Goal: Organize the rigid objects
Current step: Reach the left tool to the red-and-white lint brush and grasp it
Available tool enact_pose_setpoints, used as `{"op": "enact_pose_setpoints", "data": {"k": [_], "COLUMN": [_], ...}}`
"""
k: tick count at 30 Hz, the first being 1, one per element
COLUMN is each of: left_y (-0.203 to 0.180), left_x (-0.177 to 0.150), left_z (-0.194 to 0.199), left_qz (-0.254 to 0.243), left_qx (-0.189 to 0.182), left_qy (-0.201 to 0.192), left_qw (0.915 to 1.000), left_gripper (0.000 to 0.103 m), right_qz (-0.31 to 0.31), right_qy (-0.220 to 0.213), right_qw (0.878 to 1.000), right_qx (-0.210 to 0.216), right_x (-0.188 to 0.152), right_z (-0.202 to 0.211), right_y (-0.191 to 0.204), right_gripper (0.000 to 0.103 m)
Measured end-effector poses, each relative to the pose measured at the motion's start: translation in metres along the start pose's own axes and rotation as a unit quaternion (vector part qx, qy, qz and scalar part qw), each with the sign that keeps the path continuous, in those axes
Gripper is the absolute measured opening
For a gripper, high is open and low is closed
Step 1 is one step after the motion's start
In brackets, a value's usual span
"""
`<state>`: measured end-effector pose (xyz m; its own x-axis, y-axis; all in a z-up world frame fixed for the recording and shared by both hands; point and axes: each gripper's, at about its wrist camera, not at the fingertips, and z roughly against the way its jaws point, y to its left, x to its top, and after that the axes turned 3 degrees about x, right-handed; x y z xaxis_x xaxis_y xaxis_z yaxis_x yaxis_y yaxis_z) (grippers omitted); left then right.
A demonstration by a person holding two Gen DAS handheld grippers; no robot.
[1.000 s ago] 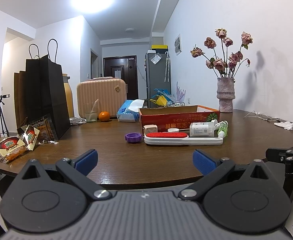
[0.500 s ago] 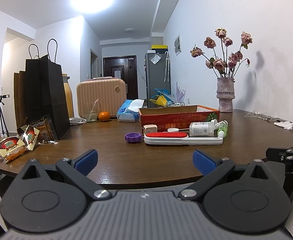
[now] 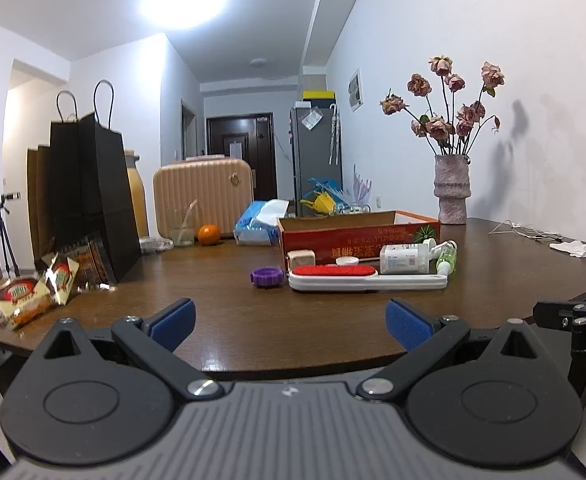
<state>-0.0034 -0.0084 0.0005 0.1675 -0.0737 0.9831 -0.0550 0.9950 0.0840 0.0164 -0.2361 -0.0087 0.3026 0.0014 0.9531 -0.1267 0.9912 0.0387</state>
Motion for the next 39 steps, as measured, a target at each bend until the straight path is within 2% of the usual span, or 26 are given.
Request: {"op": "enact_pose_setpoints", "data": {"k": [6, 9, 15, 20, 22, 23, 25, 26, 28, 30, 32, 34, 36, 37, 39], "left_y": [-0.007, -0.013, -0.022, -0.025, -0.021, -0.017, -0.008, -0.005, -0.004, -0.005, -0.005, -0.004, 0.003, 0.005, 0.008], "left_x": [0.005, 0.006, 0.012, 0.015, 0.016, 0.017, 0.020, 0.022, 0.027, 0.035, 0.041, 0.047, 0.051, 0.052, 0.053], "left_z": [-0.019, -0.033, -0.077, -0.113, -0.132, -0.141, -0.160, -0.169, -0.186, -0.208, -0.229, -0.253, -0.275, -0.285, -0.303], "left_qz": [-0.018, -0.020, 0.008, 0.012, 0.027, 0.037, 0.064, 0.073, 0.066, 0.025, 0.004, 0.003, 0.027, 0.037, 0.054], "left_qx": [0.014, 0.036, 0.013, 0.010, -0.026, -0.061, -0.133, -0.147, -0.137, -0.121, -0.115, -0.113, -0.117, -0.122, -0.125], "left_qy": [-0.022, -0.036, 0.025, 0.051, 0.066, 0.077, 0.097, 0.105, 0.121, 0.135, 0.149, 0.170, 0.186, 0.193, 0.209], "left_qw": [0.9995, 0.9985, 0.9996, 0.9986, 0.9971, 0.9944, 0.9842, 0.9808, 0.9809, 0.9831, 0.9822, 0.9790, 0.9752, 0.9729, 0.9683], "left_gripper": [0.103, 0.103, 0.103, 0.103, 0.103, 0.103, 0.103, 0.103, 0.103, 0.103, 0.103, 0.103, 0.098, 0.092, 0.081], "right_qz": [-0.016, -0.022, -0.029, -0.030, -0.031, -0.033, -0.045, -0.055, -0.061, -0.080, -0.099, -0.099, -0.098, -0.099, -0.106], "right_qy": [0.007, 0.010, 0.014, 0.017, 0.016, 0.015, 0.006, 0.015, 0.078, 0.101, 0.104, 0.105, 0.107, 0.108, 0.113], "right_qw": [1.000, 1.000, 0.999, 0.999, 0.999, 0.999, 0.998, 0.997, 0.992, 0.989, 0.988, 0.987, 0.987, 0.987, 0.986], "right_qx": [0.000, -0.002, 0.003, 0.007, 0.012, 0.019, 0.044, 0.053, 0.073, 0.069, 0.058, 0.065, 0.064, 0.064, 0.063], "right_x": [0.000, 0.004, 0.014, 0.026, 0.030, 0.031, 0.031, 0.031, 0.036, 0.042, 0.048, 0.056, 0.062, 0.064, 0.068], "right_z": [-0.020, -0.036, -0.068, -0.095, -0.105, -0.112, -0.126, -0.133, -0.153, -0.166, -0.176, -0.189, -0.201, -0.205, -0.219], "right_y": [-0.012, -0.021, -0.037, -0.046, -0.048, -0.049, -0.054, -0.055, -0.058, -0.062, -0.068, -0.071, -0.073, -0.073, -0.075], "right_gripper": [0.103, 0.103, 0.103, 0.103, 0.103, 0.103, 0.103, 0.103, 0.103, 0.103, 0.098, 0.078, 0.067, 0.062, 0.043]}}
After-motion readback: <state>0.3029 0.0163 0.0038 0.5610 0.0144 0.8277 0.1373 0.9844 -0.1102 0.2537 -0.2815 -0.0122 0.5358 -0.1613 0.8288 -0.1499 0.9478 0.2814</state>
